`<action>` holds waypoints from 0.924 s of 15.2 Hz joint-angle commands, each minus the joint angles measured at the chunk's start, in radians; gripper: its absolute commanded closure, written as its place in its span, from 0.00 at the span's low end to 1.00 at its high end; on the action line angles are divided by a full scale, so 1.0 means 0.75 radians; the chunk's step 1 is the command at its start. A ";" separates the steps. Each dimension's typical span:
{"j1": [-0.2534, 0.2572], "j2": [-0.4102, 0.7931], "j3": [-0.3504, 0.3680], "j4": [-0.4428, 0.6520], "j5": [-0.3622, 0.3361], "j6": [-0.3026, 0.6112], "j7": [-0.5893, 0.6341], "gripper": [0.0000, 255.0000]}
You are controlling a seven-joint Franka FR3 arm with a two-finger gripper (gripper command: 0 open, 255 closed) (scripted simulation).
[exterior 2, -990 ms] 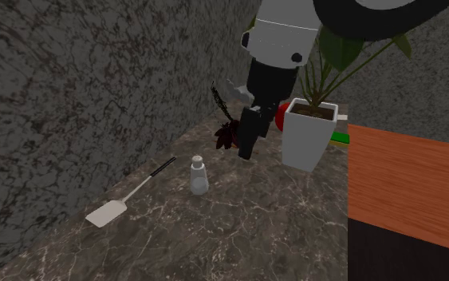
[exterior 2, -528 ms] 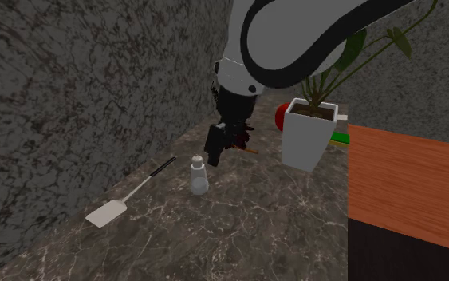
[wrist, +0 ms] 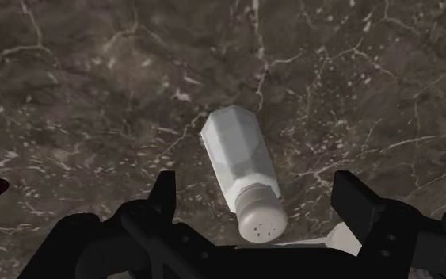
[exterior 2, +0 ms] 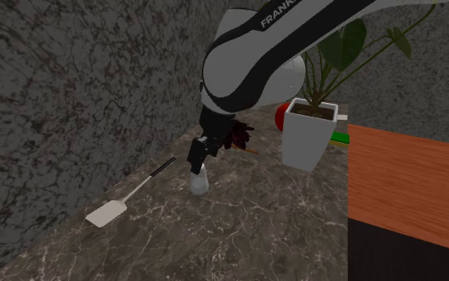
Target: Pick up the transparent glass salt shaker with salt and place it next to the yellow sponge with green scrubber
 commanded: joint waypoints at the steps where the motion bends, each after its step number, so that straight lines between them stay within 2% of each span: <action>1: 0.002 0.036 0.002 0.002 0.032 0.031 -0.026 0.00; 4: 0.005 0.097 0.011 0.005 0.084 0.082 -0.062 0.00; 12: 0.005 0.096 0.011 0.005 0.084 0.082 -0.062 0.00; 13: 0.005 0.096 0.011 0.005 0.084 0.082 -0.062 1.00; 14: 0.005 0.096 0.011 0.005 0.084 0.082 -0.062 1.00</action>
